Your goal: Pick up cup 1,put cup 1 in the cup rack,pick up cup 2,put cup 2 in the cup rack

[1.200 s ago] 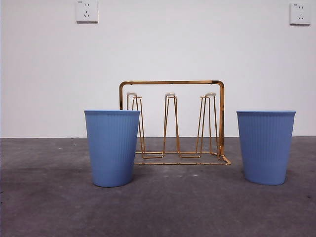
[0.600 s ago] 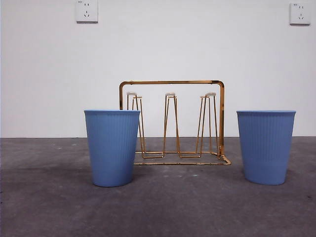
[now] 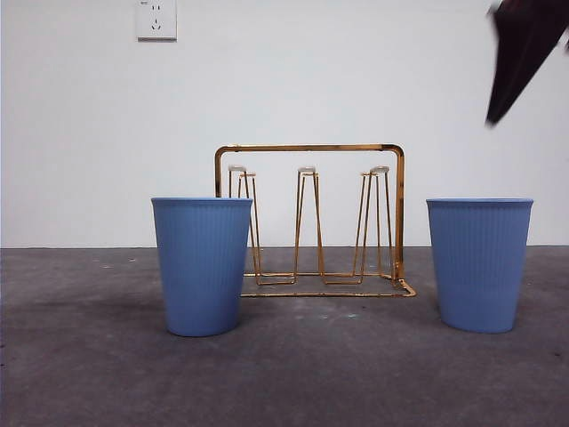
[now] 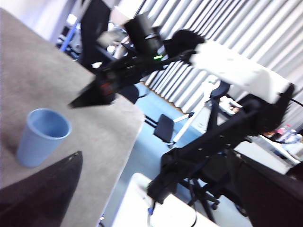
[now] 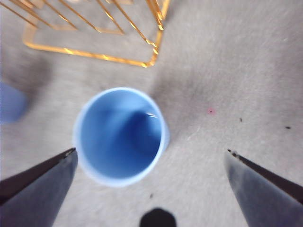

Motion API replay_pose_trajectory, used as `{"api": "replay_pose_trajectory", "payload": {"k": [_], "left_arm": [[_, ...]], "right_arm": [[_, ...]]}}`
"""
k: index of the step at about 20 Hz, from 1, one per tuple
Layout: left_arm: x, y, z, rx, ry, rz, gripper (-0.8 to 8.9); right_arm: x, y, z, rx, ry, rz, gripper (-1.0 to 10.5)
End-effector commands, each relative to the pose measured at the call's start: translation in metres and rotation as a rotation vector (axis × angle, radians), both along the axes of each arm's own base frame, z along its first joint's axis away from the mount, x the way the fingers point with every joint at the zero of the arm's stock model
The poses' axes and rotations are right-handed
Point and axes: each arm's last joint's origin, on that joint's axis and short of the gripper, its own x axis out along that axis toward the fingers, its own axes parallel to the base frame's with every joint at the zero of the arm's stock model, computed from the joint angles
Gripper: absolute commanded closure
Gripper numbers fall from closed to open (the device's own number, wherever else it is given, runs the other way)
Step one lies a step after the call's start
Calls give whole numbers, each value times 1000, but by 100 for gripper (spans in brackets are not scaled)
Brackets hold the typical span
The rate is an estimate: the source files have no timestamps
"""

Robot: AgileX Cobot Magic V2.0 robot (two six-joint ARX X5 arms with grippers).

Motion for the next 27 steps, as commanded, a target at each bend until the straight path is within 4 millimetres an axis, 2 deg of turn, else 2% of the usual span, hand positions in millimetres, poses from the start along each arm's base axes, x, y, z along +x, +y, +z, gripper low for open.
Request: {"api": "replay_pose_trajectory", "payload": {"k": [1,6,11,14,17,21,25,27], "left_arm": [[0,-5,6,-34,29,-29,154],[0,-18,15,-85,40,-61,154],[-2,-31,20,-123,39,-40,154],[-3,-40,22,-139,37,3,154],[-3,-49,21,-146,48,43,154],[-6,-67,22,-182,55,89,164],[-10,-87,25,-242,43,89,260],[-12,-98,24,-265,52,82,260]], "right_arm": [[13,7,-15,-17,48,5,385],[30,19,-39,-72,105,18,478],[37,20,-52,-92,149,16,492],[39,20,-55,-109,144,8,685],[41,20,-54,-103,131,9,798],[43,21,-54,-98,114,6,797],[44,22,-57,-80,131,12,800],[45,22,-58,-81,132,14,900]]}}
